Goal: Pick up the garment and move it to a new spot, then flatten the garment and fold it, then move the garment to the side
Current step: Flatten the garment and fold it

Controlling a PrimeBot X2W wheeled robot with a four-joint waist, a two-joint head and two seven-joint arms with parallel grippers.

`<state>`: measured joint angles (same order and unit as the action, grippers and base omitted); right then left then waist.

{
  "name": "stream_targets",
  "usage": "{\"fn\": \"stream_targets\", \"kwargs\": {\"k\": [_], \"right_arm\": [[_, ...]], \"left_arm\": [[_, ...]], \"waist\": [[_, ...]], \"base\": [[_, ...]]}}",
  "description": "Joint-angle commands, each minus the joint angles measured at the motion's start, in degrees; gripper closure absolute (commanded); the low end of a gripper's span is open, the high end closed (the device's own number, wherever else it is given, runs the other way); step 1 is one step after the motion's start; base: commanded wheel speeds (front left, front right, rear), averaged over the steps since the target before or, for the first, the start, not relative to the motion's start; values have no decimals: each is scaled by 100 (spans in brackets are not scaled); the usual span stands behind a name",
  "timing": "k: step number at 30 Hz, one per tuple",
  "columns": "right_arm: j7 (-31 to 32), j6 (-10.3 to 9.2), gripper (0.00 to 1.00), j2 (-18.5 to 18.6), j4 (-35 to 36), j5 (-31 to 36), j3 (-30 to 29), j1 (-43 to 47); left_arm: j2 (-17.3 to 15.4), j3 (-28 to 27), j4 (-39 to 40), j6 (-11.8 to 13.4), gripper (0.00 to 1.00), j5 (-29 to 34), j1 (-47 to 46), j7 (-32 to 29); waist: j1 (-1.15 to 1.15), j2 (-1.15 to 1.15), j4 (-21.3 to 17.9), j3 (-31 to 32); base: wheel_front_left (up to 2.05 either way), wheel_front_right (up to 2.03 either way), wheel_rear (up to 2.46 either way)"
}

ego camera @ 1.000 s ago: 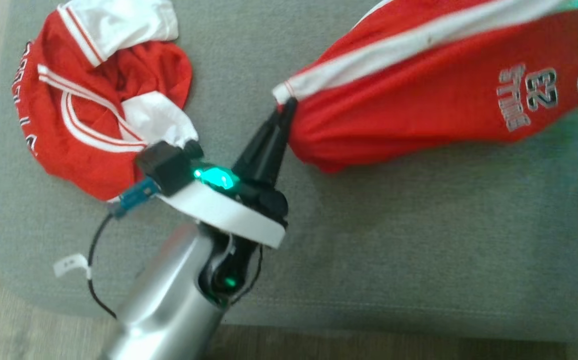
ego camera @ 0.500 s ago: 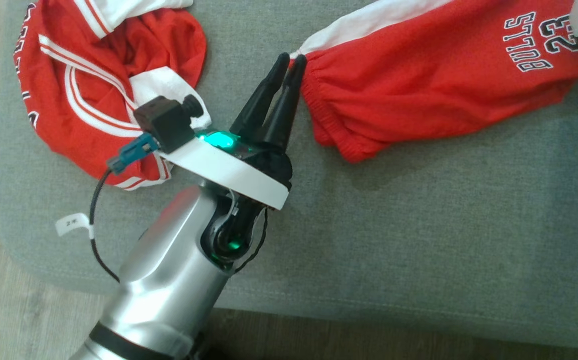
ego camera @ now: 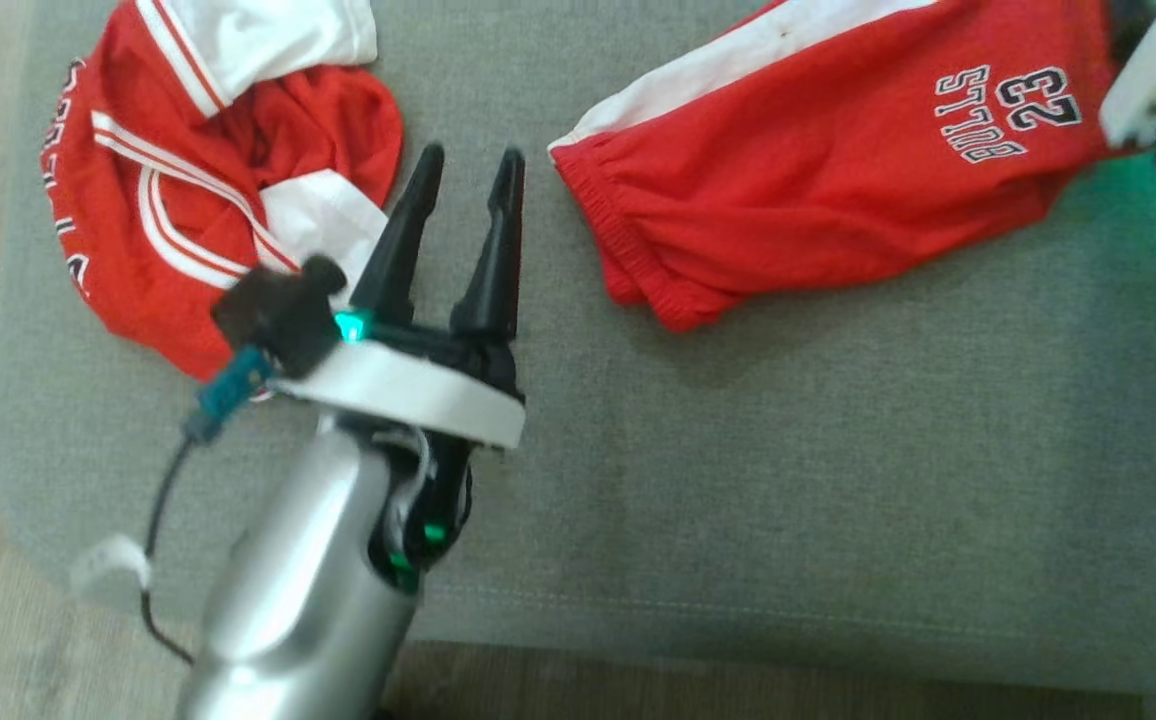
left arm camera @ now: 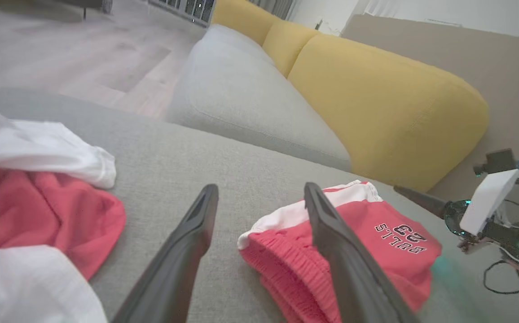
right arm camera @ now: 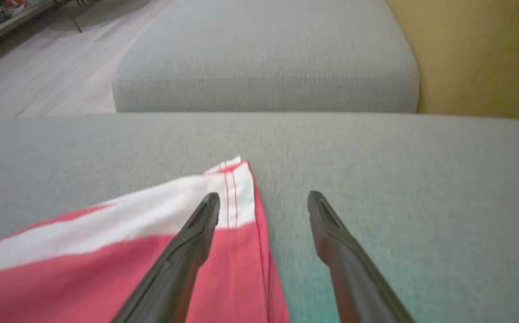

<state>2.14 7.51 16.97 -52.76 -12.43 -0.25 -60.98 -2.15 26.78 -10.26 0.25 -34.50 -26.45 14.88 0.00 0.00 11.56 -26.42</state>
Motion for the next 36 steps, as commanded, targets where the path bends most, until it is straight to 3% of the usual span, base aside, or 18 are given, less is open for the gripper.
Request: {"fn": "stream_targets", "kwargs": {"k": [1, 7, 13, 15, 17, 18, 21, 28, 36], "right_arm": [[152, -2, 0, 35, 98, -192, 142, 176], [479, -2, 0, 474, -265, -179, 417, 546], [590, -2, 0, 518, -782, -219, 318, 701], [610, -2, 26, 476, -903, -257, 328, 731], [654, -2, 82, 429, -1000, -292, 377, 741], [668, -2, 100, 410, -1035, -302, 413, 743], [753, -2, 100, 371, -1092, -421, 514, 745], [436, -2, 100, 698, -1070, -357, 533, 696], [246, -2, 100, 1183, -1246, 61, 92, 534]], "left_arm": [[-73, -218, 375, 193, 0, 356, 165, 12], [-73, -48, 950, 913, 0, 1361, 739, 12], [-73, 162, 1132, 1176, 0, 1737, 1024, 12], [-73, 181, 1175, 1208, 0, 1801, 1101, 12], [-73, 179, 1202, 1223, 0, 1875, 1166, 12], [-73, 173, 1208, 1228, 0, 1911, 1191, 12], [-73, 136, 1204, 1229, 0, 2050, 1241, 12], [-73, -155, 1198, 1178, 0, 2300, 1433, 12], [-73, -371, 1185, 1046, 0, 2357, 1631, 12]], "waist": [[0, 0, -18, 127], [0, 0, 274, 265], [0, 0, 611, 357], [0, 0, 670, 390], [0, 0, 689, 420], [0, 0, 689, 437], [0, 0, 640, 520], [0, 0, 192, 802], [0, 0, -348, 1021]], "base": [[0, 0, 0], [0, 0, 0], [0, 0, 0], [0, 0, 0], [0, 0, 0], [0, 0, 0], [0, 0, 0], [0, 0, 0], [0, 0, 0]]}}
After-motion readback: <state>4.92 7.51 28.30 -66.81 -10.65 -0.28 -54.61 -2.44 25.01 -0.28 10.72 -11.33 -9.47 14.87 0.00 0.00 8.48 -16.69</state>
